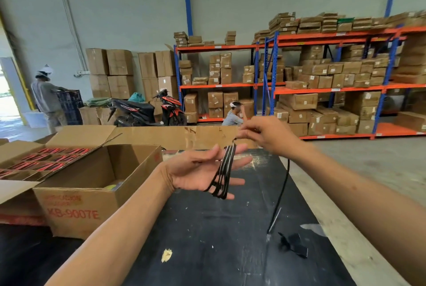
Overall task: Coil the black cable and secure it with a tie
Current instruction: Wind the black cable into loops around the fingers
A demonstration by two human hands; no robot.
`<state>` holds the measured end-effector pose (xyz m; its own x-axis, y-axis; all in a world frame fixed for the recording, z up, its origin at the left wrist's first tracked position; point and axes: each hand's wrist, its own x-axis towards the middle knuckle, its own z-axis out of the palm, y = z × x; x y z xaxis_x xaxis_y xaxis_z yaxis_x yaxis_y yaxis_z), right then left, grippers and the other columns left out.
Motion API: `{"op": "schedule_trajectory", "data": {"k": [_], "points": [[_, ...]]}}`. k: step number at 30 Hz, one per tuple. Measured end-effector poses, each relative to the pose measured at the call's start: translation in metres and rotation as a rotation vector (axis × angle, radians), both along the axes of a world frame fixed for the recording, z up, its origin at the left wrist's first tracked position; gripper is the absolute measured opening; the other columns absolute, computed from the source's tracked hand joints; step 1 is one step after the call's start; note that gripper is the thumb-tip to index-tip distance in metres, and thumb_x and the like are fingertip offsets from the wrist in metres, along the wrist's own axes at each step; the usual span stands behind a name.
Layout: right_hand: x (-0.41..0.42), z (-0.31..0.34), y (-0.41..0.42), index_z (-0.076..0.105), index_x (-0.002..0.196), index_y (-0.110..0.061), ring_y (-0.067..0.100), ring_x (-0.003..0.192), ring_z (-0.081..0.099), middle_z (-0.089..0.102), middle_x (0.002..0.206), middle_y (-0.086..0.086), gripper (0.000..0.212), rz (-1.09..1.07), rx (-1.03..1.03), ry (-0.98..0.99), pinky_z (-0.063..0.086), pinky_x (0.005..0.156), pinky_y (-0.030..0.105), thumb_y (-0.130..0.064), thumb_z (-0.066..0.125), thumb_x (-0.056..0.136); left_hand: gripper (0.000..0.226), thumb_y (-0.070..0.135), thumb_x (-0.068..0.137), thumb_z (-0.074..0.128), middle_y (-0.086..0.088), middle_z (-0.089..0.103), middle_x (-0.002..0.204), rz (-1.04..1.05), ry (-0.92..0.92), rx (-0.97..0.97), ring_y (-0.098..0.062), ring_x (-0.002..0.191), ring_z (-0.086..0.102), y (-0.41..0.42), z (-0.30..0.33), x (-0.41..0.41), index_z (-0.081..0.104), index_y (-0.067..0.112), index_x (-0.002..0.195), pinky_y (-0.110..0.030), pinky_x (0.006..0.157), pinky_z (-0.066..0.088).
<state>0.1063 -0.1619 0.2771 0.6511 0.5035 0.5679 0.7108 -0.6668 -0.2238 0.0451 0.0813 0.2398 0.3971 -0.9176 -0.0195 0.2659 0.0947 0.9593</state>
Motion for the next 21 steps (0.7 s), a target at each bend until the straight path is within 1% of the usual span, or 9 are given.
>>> {"op": "schedule_trajectory", "data": {"k": [1,3,6,10,12,15,17,19,21], "points": [[0.002,-0.015,0.002,0.073,0.099,-0.042,0.009,0.095,0.067,0.071,0.088,-0.018,0.017,0.023,0.039,0.076,0.057,0.088,0.044,-0.043,0.057,0.094,0.069,0.040,0.098,0.052,0.000,0.008,0.168,-0.010,-0.020,-0.047,-0.044,0.151,0.003,0.000,0.004,0.000,0.018,0.032,0.158,-0.070,0.115,0.000],[0.000,-0.046,0.009,0.071,0.102,-0.053,-0.009,0.086,0.066,0.073,0.087,-0.023,0.024,0.084,0.096,0.221,0.057,0.079,0.028,-0.034,0.057,0.098,0.065,0.040,0.101,0.045,-0.003,0.004,0.168,-0.010,-0.065,-0.152,-0.046,0.150,0.004,0.002,0.013,0.001,0.016,0.032,0.158,-0.071,0.115,0.003],[-0.015,-0.092,0.020,0.069,0.115,-0.049,-0.003,0.058,0.057,0.070,0.074,-0.011,0.020,0.166,0.100,0.399,0.051,0.062,0.025,-0.042,0.056,0.101,0.058,0.041,0.104,0.037,-0.005,0.004,0.167,0.071,-0.120,-0.260,-0.046,0.148,0.009,0.010,0.027,0.004,0.017,0.031,0.158,-0.070,0.115,0.008],[-0.048,-0.119,0.030,0.068,0.120,-0.046,-0.002,0.051,0.051,0.067,0.070,-0.010,0.024,0.299,0.072,0.467,0.039,0.054,0.009,-0.048,0.053,0.102,0.061,0.045,0.101,0.041,-0.004,0.011,0.167,0.302,-0.163,-0.234,-0.045,0.145,0.021,0.031,0.036,0.013,0.020,0.034,0.157,-0.072,0.115,0.007],[-0.063,-0.114,0.029,0.071,0.120,-0.041,-0.003,0.054,0.054,0.066,0.067,-0.011,0.026,0.332,0.084,0.483,0.041,0.057,0.009,-0.047,0.055,0.101,0.059,0.046,0.099,0.042,-0.001,0.017,0.166,0.428,-0.141,-0.196,-0.046,0.144,0.023,0.043,0.035,0.018,0.027,0.035,0.155,-0.072,0.114,0.008],[-0.072,-0.092,0.020,0.077,0.114,-0.033,-0.003,0.057,0.059,0.065,0.060,-0.019,0.025,0.341,0.089,0.478,0.041,0.055,0.010,-0.044,0.059,0.100,0.049,0.046,0.098,0.038,0.003,0.029,0.162,0.590,-0.076,-0.142,-0.045,0.144,0.024,0.058,0.028,0.023,0.047,0.036,0.146,-0.070,0.113,0.019],[-0.074,-0.071,0.014,0.079,0.107,-0.031,-0.003,0.054,0.056,0.065,0.059,-0.023,0.022,0.334,0.053,0.451,0.039,0.053,0.009,-0.043,0.063,0.098,0.046,0.044,0.099,0.037,0.004,0.032,0.159,0.643,-0.036,-0.121,-0.041,0.139,0.030,0.065,0.020,0.026,0.055,0.035,0.140,-0.067,0.112,0.022],[-0.073,-0.048,0.011,0.080,0.101,-0.025,-0.007,0.054,0.056,0.065,0.062,-0.030,0.018,0.345,0.003,0.413,0.041,0.053,0.007,-0.036,0.067,0.096,0.046,0.041,0.099,0.038,0.001,0.030,0.160,0.669,0.003,-0.087,-0.036,0.140,0.028,0.066,0.010,0.029,0.052,0.032,0.142,-0.064,0.114,0.019],[-0.070,-0.024,0.009,0.080,0.097,-0.020,-0.009,0.061,0.059,0.066,0.066,-0.031,0.014,0.341,-0.033,0.365,0.044,0.058,0.007,-0.030,0.070,0.095,0.051,0.040,0.099,0.038,0.000,0.026,0.163,0.668,0.027,-0.017,-0.030,0.145,0.025,0.063,0.000,0.031,0.042,0.031,0.149,-0.062,0.117,0.018]]}}
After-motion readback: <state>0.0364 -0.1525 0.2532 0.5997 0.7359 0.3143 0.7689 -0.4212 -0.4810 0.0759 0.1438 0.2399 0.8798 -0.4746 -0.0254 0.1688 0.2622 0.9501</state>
